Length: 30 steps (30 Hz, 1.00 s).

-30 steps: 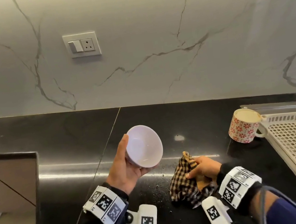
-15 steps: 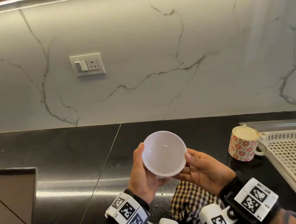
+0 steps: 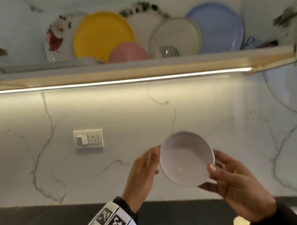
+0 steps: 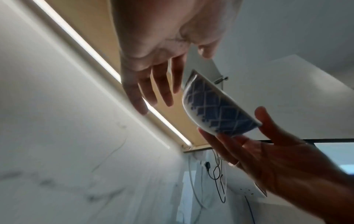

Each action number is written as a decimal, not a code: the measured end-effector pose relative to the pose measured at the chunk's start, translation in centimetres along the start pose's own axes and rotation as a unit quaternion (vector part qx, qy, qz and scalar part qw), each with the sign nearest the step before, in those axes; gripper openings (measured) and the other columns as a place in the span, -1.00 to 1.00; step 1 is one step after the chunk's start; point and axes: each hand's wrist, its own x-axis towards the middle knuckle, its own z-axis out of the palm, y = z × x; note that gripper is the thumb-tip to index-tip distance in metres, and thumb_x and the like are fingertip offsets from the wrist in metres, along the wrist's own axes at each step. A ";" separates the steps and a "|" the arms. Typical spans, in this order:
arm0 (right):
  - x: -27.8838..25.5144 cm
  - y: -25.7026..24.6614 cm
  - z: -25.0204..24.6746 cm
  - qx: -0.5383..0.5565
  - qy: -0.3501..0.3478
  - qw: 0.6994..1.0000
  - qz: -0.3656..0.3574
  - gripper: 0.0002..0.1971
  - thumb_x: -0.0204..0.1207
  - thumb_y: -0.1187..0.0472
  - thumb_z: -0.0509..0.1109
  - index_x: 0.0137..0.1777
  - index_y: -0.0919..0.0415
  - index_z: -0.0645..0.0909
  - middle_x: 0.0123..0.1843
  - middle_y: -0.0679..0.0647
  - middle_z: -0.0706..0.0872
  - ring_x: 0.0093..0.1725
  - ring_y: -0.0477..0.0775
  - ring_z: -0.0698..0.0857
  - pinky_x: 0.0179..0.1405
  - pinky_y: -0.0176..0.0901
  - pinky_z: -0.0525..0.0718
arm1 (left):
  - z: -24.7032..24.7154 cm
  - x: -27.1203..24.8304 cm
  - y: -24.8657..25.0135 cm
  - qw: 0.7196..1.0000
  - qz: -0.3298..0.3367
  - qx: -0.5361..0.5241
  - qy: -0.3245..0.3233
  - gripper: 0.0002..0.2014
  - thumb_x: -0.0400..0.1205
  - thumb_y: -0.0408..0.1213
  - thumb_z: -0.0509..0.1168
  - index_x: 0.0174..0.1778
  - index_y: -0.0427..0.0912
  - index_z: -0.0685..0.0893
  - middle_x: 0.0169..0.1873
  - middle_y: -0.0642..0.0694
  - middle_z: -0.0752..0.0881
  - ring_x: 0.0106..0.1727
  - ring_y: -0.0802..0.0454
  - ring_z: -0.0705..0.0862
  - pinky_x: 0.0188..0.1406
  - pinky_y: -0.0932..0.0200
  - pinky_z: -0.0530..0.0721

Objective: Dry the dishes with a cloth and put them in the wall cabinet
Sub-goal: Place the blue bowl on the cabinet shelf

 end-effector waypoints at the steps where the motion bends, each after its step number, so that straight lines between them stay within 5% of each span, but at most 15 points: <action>1: 0.7 -1.7 0.3 -0.029 -0.001 0.999 -0.041 -0.13 -0.31 -0.04 0.80 0.14 0.14 0.71 0.18 0.20 0.72 0.03 0.20 0.77 -0.23 -0.01 0.75 | -0.2 1.5 0.9 0.999 0.045 0.028 0.010 -0.51 0.45 0.27 -0.01 0.14 0.19 0.62 0.04 0.29 0.74 0.15 0.31 0.65 0.14 0.14 0.68; 6: 4.2 -10.7 2.3 -0.141 -0.009 0.963 -0.228 -0.13 -0.21 -0.13 0.75 0.21 0.05 0.62 0.07 0.02 0.75 -0.01 0.06 0.78 -0.17 -0.12 0.75 | -0.7 8.6 6.3 0.957 0.228 0.148 0.101 -0.33 0.53 0.23 -0.11 0.30 -0.13 0.60 0.27 0.04 0.59 0.44 0.05 0.45 0.49 0.07 0.33; 9: 6.5 -15.2 2.7 -0.267 0.036 0.909 -0.317 -0.30 -0.05 0.09 0.73 0.12 -0.01 0.52 0.03 -0.02 0.68 -0.05 -0.17 0.72 -0.12 -0.29 0.70 | -0.9 12.2 8.5 0.918 0.270 0.280 0.077 -0.11 0.49 0.43 -0.20 0.40 -0.24 0.52 0.40 -0.12 0.52 0.56 -0.09 0.28 0.56 -0.03 0.17; 12: 8.7 -19.2 3.0 -0.459 0.083 0.792 -0.394 -0.48 0.26 0.39 0.60 0.10 0.06 0.43 0.07 -0.07 0.57 0.01 -0.25 0.61 0.00 -0.32 0.65 | -1.3 15.6 9.3 0.828 0.281 0.483 0.040 -0.04 0.53 0.40 -0.34 0.44 -0.34 0.46 0.46 -0.30 0.45 0.53 -0.30 0.32 0.51 -0.28 0.20; 15: 11.3 -21.5 3.1 -0.648 0.099 0.633 -0.412 -0.49 0.30 0.39 0.57 0.22 0.21 0.48 0.20 0.11 0.54 0.07 0.16 0.62 -0.02 0.00 0.64 | -0.5 17.8 9.8 0.756 0.225 0.615 0.018 -0.08 0.55 0.38 -0.33 0.60 -0.31 0.15 0.61 -0.28 0.14 0.62 -0.25 0.10 0.56 -0.22 0.00; 17: 13.3 -22.2 3.0 -0.744 0.099 0.548 -0.368 -0.48 0.31 0.37 0.56 0.27 0.22 0.49 0.26 0.18 0.52 0.06 0.26 0.61 -0.11 -0.11 0.50 | 0.0 19.0 9.8 0.748 0.171 0.641 -0.001 -0.19 0.62 0.30 -0.18 0.64 -0.21 -0.06 0.65 -0.16 -0.09 0.66 -0.12 -0.11 0.58 -0.12 -0.19; 19: 15.0 -22.4 2.9 -0.793 0.089 0.504 -0.328 -0.48 0.35 0.38 0.53 0.30 0.19 0.47 0.29 0.17 0.51 0.06 0.25 0.61 -0.13 -0.10 0.52 | 0.3 19.7 9.6 0.749 0.149 0.645 -0.008 -0.23 0.64 0.25 -0.13 0.64 -0.19 -0.12 0.65 -0.14 -0.15 0.66 -0.09 -0.17 0.57 -0.12 -0.24; 22: 17.2 -22.2 2.4 -0.820 0.093 0.481 -0.294 -0.50 0.39 0.41 0.47 0.31 0.16 0.45 0.28 0.14 0.52 -0.02 0.14 0.62 -0.05 0.07 0.67 | 0.5 20.8 8.3 0.762 0.117 0.636 -0.037 -0.18 0.62 0.28 -0.14 0.64 -0.20 -0.19 0.64 -0.14 -0.27 0.64 -0.08 -0.28 0.56 -0.18 -0.25; 25: 19.0 -21.8 1.8 -0.831 0.100 0.480 -0.264 -0.52 0.43 0.38 0.46 0.32 0.13 0.44 0.31 0.13 0.52 0.03 0.13 0.62 0.03 0.02 0.66 | 0.4 21.2 6.9 0.747 0.126 0.651 -0.048 -0.08 0.52 0.39 -0.25 0.62 -0.21 -0.29 0.58 -0.13 -0.44 0.61 -0.09 -0.39 0.55 -0.20 -0.29; 30: 21.2 -20.8 0.9 -0.807 0.068 0.537 -0.236 -0.47 0.57 0.15 0.35 0.51 0.15 0.32 0.55 0.14 0.34 0.46 0.18 0.43 0.38 -0.03 0.47 | 0.1 21.7 5.7 0.740 0.152 0.652 -0.059 0.22 0.07 0.54 -0.73 0.59 -0.20 -0.38 0.44 -0.11 -0.59 0.49 -0.07 -0.54 0.52 -0.20 -0.33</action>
